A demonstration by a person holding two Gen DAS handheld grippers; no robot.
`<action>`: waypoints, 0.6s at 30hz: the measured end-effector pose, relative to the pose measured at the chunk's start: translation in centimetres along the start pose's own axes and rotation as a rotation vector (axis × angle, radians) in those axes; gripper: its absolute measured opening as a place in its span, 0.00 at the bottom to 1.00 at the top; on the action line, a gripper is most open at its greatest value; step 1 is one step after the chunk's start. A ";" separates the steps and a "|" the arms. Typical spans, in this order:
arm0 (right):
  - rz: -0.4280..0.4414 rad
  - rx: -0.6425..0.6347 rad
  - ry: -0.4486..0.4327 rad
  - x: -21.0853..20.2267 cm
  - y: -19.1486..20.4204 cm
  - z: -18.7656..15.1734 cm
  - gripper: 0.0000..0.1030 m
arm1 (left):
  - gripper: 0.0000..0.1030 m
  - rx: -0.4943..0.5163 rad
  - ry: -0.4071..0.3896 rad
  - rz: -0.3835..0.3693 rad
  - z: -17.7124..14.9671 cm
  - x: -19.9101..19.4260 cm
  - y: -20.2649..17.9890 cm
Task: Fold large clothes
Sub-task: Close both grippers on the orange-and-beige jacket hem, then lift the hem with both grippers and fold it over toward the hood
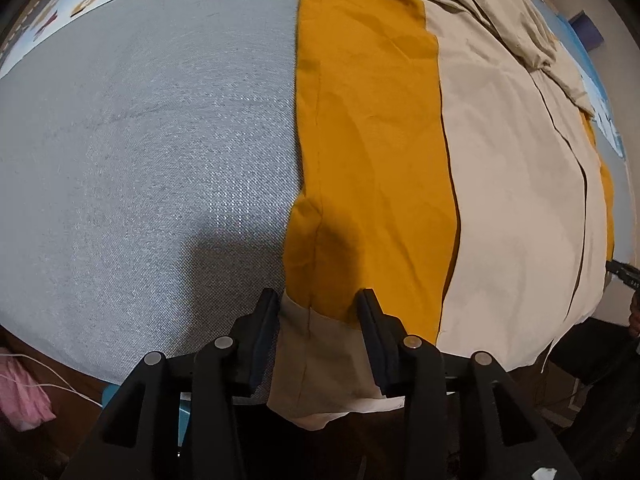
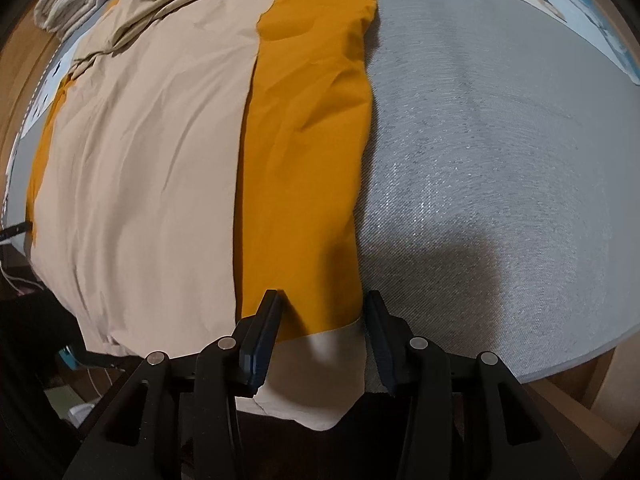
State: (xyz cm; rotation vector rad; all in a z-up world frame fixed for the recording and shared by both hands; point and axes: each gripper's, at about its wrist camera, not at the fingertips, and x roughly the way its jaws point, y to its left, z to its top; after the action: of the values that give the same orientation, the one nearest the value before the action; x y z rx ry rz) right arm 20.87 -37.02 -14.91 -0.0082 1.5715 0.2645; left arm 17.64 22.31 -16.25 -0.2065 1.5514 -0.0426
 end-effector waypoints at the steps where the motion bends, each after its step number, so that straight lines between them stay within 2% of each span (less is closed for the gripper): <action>1: 0.000 -0.004 0.001 0.0 0.1 -0.1 0.38 | 0.37 0.012 0.001 0.005 -0.1 0.0 -0.3; 2: 0.002 -0.010 0.000 0.0 0.2 -0.2 0.35 | 0.30 0.027 0.002 0.005 -0.2 0.1 -0.7; 4: 0.009 -0.022 0.000 -0.1 0.4 -0.2 0.18 | 0.21 0.057 -0.001 0.006 -0.3 0.2 -1.5; 5: 0.007 -0.029 -0.005 -0.2 0.5 -0.2 0.15 | 0.13 0.070 -0.004 0.004 -0.3 0.1 -1.8; 6: 0.010 -0.035 -0.010 -0.5 0.6 -0.3 0.11 | 0.08 0.079 -0.009 0.000 -0.4 -0.1 -1.9; 9: 0.037 -0.038 -0.040 -1.5 0.7 -0.2 0.06 | 0.04 0.109 -0.045 -0.021 -0.4 -1.1 -2.5; 18: 0.159 -0.025 -0.232 -8.4 0.7 -0.9 0.05 | 0.02 0.205 -0.200 -0.144 -1.7 -6.9 -3.9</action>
State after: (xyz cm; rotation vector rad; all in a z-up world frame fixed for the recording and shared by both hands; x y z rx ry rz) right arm 20.01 -37.89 -6.55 0.1245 1.3396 0.3956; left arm 16.24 19.41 -8.87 -0.1547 1.3210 -0.2853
